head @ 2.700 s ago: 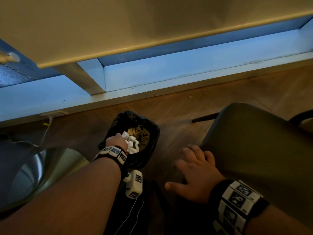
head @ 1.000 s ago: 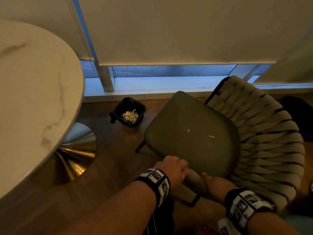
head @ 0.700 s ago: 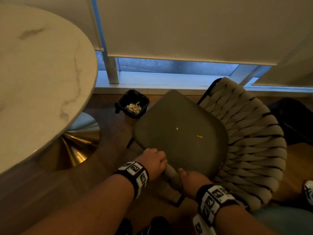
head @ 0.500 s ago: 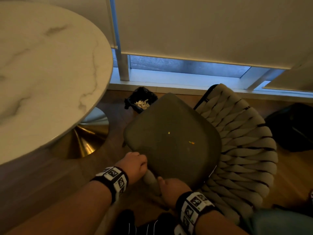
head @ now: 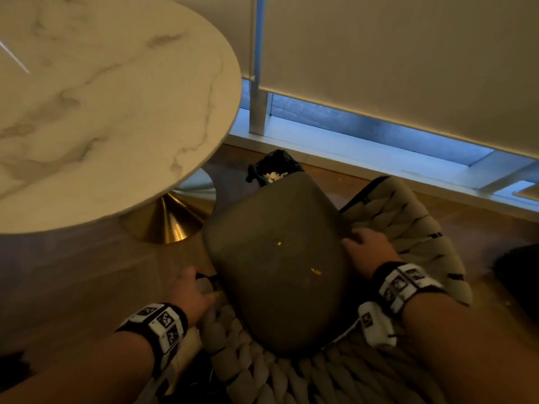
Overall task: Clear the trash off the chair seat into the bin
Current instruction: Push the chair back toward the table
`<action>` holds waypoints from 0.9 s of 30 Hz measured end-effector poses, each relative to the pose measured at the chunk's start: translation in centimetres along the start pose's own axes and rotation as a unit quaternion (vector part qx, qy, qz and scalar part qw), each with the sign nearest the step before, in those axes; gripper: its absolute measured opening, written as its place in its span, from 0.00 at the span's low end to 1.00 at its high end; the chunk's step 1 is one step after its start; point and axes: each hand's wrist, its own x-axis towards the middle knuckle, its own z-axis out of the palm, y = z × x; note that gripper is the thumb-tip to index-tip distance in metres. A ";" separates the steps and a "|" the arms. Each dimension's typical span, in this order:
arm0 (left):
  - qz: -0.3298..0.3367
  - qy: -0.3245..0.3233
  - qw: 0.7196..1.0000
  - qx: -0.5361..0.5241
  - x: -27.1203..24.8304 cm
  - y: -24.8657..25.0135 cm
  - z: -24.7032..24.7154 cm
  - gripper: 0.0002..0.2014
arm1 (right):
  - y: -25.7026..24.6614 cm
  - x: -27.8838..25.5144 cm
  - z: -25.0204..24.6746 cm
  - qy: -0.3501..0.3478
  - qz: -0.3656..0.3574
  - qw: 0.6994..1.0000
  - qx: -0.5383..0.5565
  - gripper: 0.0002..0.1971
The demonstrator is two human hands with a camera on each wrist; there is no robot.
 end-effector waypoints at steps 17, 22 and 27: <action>-0.102 0.037 0.994 0.018 -0.2 0.5 -0.1 0.18 | 8.1 11.8 -8.3 -0.011 -0.009 0.987 -0.157 0.23; -0.130 0.077 0.988 0.031 -2.0 -3.3 -2.3 0.18 | 4.7 10.6 -6.8 -0.039 -0.058 0.982 -0.174 0.24; -0.147 0.147 0.978 0.029 -3.8 -8.6 -6.9 0.26 | -1.4 8.2 -2.8 -0.062 -0.123 0.972 -0.191 0.28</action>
